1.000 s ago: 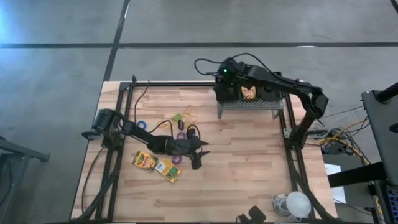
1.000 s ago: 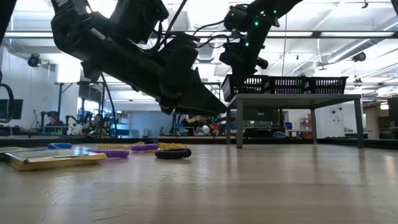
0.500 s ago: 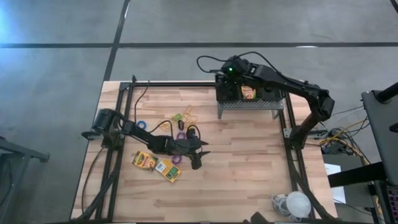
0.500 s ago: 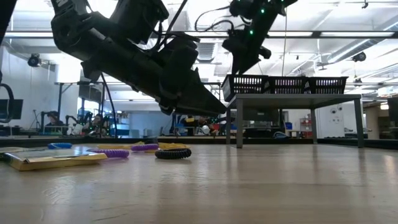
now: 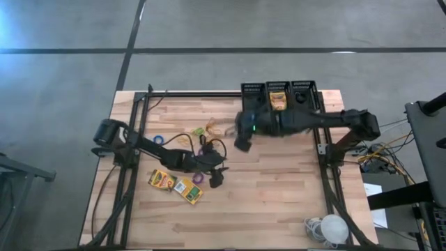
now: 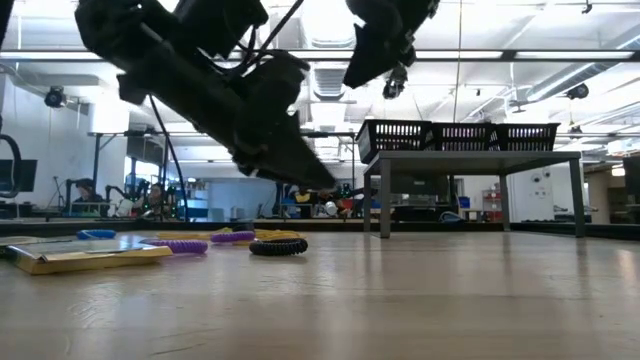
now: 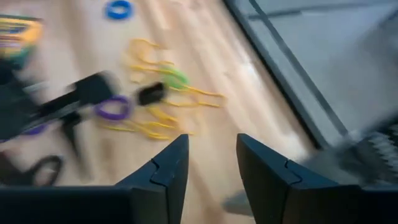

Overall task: Pick & Place Office Desk Supplies
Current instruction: Put the black spring keychain into the right black basket on the shelf

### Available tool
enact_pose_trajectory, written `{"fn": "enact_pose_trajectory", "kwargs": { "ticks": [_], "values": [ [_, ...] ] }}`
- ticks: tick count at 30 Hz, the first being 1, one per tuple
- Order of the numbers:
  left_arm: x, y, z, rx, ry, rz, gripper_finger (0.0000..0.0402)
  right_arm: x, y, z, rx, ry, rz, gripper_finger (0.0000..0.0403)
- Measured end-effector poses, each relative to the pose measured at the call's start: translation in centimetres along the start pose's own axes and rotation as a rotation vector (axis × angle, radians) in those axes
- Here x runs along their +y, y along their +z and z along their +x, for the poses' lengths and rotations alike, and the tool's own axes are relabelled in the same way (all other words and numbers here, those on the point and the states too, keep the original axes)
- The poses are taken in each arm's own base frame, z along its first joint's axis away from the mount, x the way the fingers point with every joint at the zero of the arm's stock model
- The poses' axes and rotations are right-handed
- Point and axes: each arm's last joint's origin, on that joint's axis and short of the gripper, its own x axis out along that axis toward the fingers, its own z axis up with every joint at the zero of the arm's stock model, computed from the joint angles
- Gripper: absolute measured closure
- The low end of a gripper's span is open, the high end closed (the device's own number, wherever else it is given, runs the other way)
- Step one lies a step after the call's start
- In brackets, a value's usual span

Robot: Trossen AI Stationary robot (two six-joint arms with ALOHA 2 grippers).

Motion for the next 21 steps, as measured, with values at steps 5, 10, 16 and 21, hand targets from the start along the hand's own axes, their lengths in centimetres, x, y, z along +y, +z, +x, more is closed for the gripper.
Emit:
{"fn": "enact_pose_trajectory", "kwargs": {
  "ticks": [5,10,16,21],
  "values": [
    [1.0,-0.4,-1.6,0.103,0.167,-0.033,0.0207,4.4,-2.6,0.9,-0.098,0.103,-0.007,0.0282],
    [2.1,-2.0,-3.2,0.113,0.222,-0.095,0.0207,7.0,-5.7,1.6,-0.175,0.188,0.039,0.0279],
    [4.2,-4.8,-6.4,0.063,0.263,-0.199,0.0207,8.6,-9.4,2.8,-0.205,0.265,0.148,0.0264],
    [5.7,-7.0,-8.5,-0.128,0.206,-0.308,0.0207,9.7,-11.7,4.4,-0.284,0.406,0.195,0.0239]
  ]
}}
